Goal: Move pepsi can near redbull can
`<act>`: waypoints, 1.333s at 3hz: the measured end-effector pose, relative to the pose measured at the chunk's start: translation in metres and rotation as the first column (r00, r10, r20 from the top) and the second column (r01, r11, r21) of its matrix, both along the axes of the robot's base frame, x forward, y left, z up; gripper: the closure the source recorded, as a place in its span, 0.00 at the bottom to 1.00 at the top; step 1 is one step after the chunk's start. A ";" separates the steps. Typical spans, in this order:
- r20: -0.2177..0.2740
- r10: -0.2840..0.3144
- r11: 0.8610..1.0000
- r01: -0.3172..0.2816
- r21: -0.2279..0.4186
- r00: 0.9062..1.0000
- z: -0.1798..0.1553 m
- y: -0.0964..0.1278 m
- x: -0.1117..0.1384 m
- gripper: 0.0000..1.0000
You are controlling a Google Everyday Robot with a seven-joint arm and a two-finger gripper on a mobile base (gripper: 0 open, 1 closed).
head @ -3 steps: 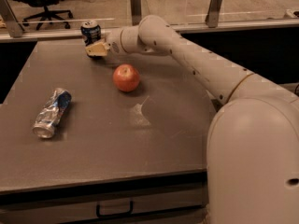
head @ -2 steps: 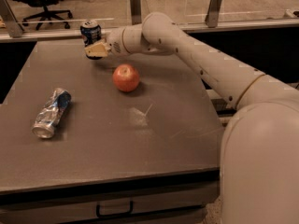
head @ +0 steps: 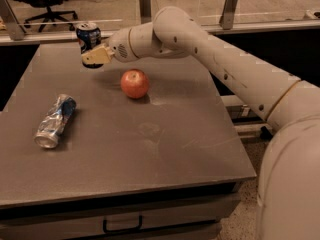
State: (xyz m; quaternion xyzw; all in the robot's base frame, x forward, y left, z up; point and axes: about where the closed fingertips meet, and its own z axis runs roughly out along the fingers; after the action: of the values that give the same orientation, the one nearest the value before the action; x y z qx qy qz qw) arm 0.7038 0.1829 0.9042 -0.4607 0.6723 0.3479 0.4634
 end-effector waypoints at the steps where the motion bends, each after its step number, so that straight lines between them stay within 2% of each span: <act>1: 0.013 -0.042 0.999 0.042 -0.013 0.999 0.018 -0.008 -0.025 1.00; 2: 0.025 -0.137 0.990 0.137 -0.023 0.990 0.034 -0.028 -0.056 1.00; 3: 0.021 -0.203 0.978 0.203 -0.035 0.979 0.036 -0.046 -0.086 1.00; 4: 0.010 -0.215 0.976 0.215 -0.034 0.977 0.031 -0.058 -0.111 1.00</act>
Offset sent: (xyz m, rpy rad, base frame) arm -0.0994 -0.0638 0.0384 -0.0519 -0.0242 -0.2882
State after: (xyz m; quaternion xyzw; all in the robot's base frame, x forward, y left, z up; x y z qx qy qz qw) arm 0.5926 0.1244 0.9347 -0.3943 0.7226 0.2826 0.4924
